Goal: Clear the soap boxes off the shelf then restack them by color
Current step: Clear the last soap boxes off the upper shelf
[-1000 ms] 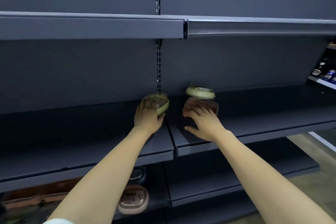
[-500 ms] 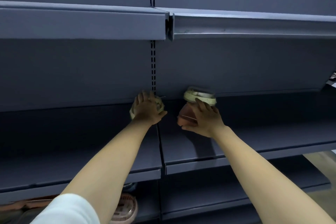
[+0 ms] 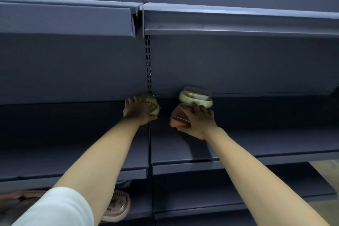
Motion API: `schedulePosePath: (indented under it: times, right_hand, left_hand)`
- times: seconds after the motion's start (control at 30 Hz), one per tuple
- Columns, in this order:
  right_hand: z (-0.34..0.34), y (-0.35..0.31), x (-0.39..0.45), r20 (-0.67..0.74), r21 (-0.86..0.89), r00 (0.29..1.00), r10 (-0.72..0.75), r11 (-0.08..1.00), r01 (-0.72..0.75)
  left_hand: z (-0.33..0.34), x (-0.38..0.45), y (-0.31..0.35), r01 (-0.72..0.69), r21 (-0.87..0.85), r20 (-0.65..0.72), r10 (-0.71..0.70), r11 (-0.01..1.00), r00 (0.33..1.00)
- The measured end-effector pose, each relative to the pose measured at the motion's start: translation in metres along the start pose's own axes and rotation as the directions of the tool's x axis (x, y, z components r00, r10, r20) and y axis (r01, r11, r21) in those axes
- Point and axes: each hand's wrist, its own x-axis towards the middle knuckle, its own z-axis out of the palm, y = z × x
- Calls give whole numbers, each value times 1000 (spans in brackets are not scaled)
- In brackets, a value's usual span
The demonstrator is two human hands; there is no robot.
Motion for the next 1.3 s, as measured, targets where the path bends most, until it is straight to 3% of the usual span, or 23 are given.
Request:
schedulePosePath:
  times: [0.2,0.4,0.73,1.3]
  right_hand:
    - [-2,-2,-16,-10,27,994,-110,993,111]
    - [-4,-5,-35,-39,10,978,-203,979,204]
    - [-3,-25,-67,-67,-10,949,-307,952,307]
    - [12,-77,-168,-194,-35,950,-243,970,241]
  left_hand:
    - [-4,-39,-9,-67,-109,5,68,992,998]
    - [-10,-80,-17,-73,-76,106,81,994,991]
    - [-11,-134,-23,-144,-9,63,144,990,988]
    - [-12,-237,-67,-308,77,26,306,948,952]
